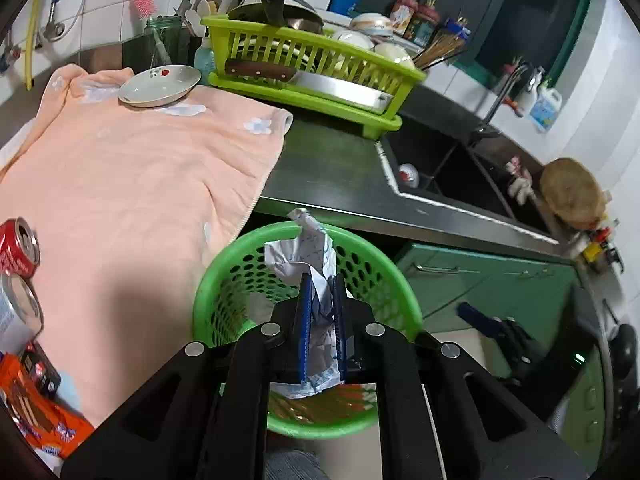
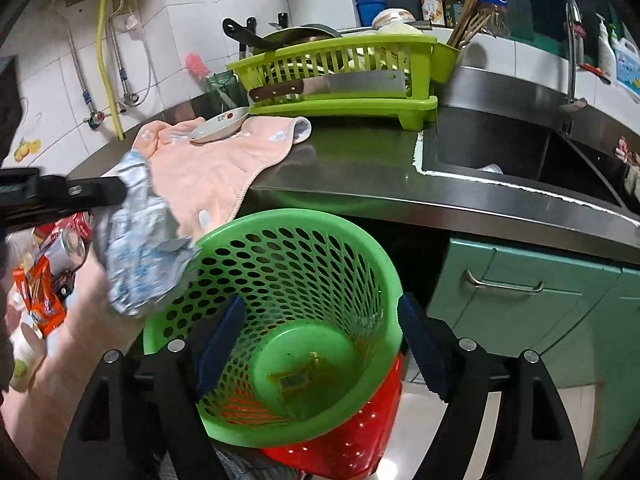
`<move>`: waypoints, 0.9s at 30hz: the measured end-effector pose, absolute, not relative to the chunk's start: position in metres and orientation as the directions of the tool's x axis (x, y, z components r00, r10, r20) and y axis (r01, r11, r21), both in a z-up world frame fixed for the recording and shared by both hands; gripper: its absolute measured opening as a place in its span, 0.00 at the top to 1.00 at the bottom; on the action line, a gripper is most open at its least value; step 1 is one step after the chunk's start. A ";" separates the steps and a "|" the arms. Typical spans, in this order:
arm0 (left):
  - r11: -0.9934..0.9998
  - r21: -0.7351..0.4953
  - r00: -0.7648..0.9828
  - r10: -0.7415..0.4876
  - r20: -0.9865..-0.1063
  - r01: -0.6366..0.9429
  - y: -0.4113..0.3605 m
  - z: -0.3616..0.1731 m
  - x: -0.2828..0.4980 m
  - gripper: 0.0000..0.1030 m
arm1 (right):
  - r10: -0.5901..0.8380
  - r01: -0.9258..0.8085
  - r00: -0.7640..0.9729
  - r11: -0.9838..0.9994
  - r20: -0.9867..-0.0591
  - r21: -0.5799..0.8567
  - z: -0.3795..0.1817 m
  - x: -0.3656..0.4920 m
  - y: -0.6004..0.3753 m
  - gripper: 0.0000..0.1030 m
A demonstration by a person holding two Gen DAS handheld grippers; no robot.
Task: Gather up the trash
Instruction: 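Drop the yellow bag into the green basket with the right tool while the left tool drops the foil, then move the right tool back to the pile and grasp the orange chocolate wrapper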
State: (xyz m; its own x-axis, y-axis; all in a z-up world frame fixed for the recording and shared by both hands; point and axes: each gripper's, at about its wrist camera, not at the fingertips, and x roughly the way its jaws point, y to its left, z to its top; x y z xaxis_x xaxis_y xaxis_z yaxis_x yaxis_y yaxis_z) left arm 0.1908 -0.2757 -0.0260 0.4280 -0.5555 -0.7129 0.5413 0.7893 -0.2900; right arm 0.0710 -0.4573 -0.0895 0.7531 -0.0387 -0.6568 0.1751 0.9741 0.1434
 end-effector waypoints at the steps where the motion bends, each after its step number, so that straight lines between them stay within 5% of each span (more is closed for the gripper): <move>1: 0.788 -0.287 0.424 -0.555 -0.716 0.545 -0.280 -0.029 0.193 0.89 | -0.045 0.179 0.755 0.974 -0.655 0.139 -0.090 0.069 -0.458 0.21; 6: 0.800 -0.274 0.424 -0.534 -0.732 0.533 -0.286 -0.037 0.199 0.62 | -0.067 0.201 0.760 0.970 -0.647 0.136 -0.092 0.063 -0.463 0.18; 20: 0.851 -0.212 0.548 -0.480 -0.685 0.480 -0.216 0.001 0.160 0.52 | -0.020 0.151 0.786 0.976 -0.618 0.159 -0.070 0.062 -0.429 0.16; 27: 0.897 -0.193 0.623 -0.419 -0.660 0.398 -0.141 0.017 0.134 0.50 | 0.141 -0.027 0.776 0.981 -0.615 0.191 -0.056 0.076 -0.363 0.16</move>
State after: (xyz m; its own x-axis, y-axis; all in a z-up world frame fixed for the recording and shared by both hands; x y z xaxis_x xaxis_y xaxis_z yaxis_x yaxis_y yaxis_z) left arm 0.1344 -0.1413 0.0171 0.6230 -0.4193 -0.6603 0.3985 0.8966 -0.1933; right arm 0.0765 -0.3633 -0.0565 0.7758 0.1413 -0.6149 -0.0273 0.9812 0.1910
